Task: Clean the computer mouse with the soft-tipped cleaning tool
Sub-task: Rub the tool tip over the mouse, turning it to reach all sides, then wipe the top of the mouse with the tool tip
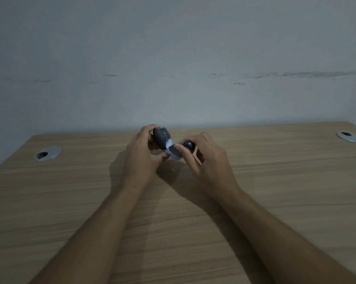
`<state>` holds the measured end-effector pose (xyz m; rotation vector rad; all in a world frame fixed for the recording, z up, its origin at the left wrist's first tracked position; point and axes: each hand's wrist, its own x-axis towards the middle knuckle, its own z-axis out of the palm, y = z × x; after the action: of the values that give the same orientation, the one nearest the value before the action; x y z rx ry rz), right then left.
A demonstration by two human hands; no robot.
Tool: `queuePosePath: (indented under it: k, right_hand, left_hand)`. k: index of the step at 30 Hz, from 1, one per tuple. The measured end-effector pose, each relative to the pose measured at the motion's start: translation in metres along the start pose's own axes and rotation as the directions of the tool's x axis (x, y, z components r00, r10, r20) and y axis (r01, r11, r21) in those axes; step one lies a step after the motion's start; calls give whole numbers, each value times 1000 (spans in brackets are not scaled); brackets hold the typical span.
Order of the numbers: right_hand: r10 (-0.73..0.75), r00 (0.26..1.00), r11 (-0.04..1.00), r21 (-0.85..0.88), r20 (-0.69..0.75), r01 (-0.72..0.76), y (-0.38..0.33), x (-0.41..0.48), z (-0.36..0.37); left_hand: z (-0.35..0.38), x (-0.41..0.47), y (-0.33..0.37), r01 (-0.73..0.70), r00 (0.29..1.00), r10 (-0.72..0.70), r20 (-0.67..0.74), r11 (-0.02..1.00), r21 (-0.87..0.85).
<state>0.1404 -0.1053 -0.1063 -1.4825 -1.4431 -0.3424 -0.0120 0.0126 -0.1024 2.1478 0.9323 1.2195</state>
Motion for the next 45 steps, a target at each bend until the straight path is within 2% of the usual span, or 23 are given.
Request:
queuePosePath:
  k: [4,6,9,13,15,17,19,23,26,28,35,40,43,45]
  right_hand:
    - [-32,994,999,-13,-104,30,-7,3,-3]
    - [-57,989,998,-17,-137,55,-8,3,-4]
    - [-66,996,998,-3,-60,66,-6,0,0]
    - [-94,995,994,-49,27,95,-3,-2,2]
    - [-115,993,992,-61,-20,114,-6,0,0]
    - [-95,990,995,-52,-102,90,-8,2,-1]
    - [-63,990,997,-45,-124,58,-6,2,-2]
    - [-49,998,998,-36,-50,47,2,-3,1]
    - [-76,996,997,-28,43,77,1,-5,5]
    - [-70,996,997,-9,53,70,0,-5,6]
    - [114,993,992,62,-25,-112,3,-3,-2]
    - [303,952,949,105,-49,-297,16,-2,-7]
    - [409,911,908,122,-59,-400,24,0,-9]
    - [419,905,902,149,-69,-406,23,1,-9]
  left_hand:
    - [0,3,-4,30,999,-30,-12,1000,-8]
    - [2,2,-4,1,1000,-1,0,1000,0]
    - [2,2,-4,-47,999,47,18,998,37]
    - [-2,5,-8,-14,1000,14,7,999,40]
    - [-2,4,-5,-35,999,35,11,999,31]
    - [0,3,-2,-85,996,85,16,996,31]
    - [1,3,-1,-121,992,119,28,990,69]
    - [2,5,-8,-174,984,169,50,977,121]
    - [-2,5,-9,-152,988,152,7,984,93]
    - [-2,5,-8,-111,994,111,1,993,44]
    - [-3,1,-3,28,999,-23,38,990,-136]
    - [-7,0,1,111,991,-83,107,949,-295]
    - [-9,-1,6,119,987,-81,139,950,-288]
    - [-8,-3,8,82,989,-50,141,968,-236]
